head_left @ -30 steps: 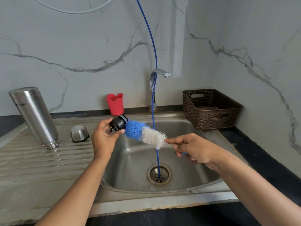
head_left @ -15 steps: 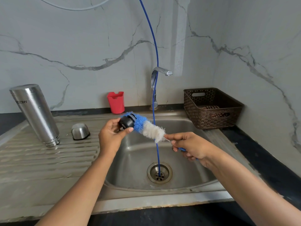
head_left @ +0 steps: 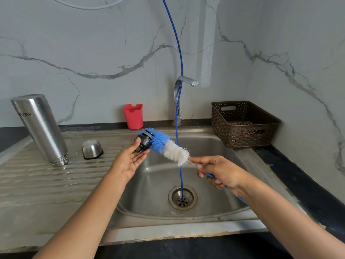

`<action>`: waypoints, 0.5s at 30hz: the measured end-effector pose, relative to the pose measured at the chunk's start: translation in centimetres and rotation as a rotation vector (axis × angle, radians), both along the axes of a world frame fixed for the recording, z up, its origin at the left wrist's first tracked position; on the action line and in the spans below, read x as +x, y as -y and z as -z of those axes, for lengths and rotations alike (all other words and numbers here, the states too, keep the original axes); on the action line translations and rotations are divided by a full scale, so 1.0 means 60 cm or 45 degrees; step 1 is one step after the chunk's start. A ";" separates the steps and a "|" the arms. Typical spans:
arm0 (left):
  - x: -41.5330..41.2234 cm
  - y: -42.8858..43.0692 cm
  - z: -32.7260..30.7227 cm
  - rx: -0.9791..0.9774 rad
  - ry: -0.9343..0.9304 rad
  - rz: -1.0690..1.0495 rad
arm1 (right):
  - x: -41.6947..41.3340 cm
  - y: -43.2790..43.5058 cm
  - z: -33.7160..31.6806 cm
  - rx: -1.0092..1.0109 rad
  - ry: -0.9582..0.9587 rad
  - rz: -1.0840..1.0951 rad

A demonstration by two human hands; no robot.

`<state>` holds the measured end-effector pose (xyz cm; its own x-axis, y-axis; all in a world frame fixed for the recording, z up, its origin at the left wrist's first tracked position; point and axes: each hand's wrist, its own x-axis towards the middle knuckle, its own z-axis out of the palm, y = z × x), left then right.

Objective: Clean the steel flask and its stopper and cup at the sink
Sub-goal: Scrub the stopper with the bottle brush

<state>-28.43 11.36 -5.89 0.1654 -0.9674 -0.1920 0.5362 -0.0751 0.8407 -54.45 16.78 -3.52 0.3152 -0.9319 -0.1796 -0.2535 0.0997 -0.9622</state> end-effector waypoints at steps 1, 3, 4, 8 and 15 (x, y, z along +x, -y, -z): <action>-0.004 -0.002 0.000 0.014 -0.038 0.050 | 0.002 0.004 0.003 -0.004 0.006 0.012; -0.007 -0.005 -0.006 0.012 -0.107 0.095 | 0.009 0.012 0.006 -0.025 0.026 0.018; -0.003 -0.006 -0.009 0.002 -0.141 0.086 | 0.010 0.012 0.005 -0.038 0.036 0.008; 0.021 -0.007 -0.014 -0.031 -0.266 0.054 | -0.007 0.003 0.001 -0.066 0.053 -0.075; 0.014 -0.010 -0.018 0.005 -0.342 0.138 | -0.003 0.003 0.003 -0.114 0.077 -0.076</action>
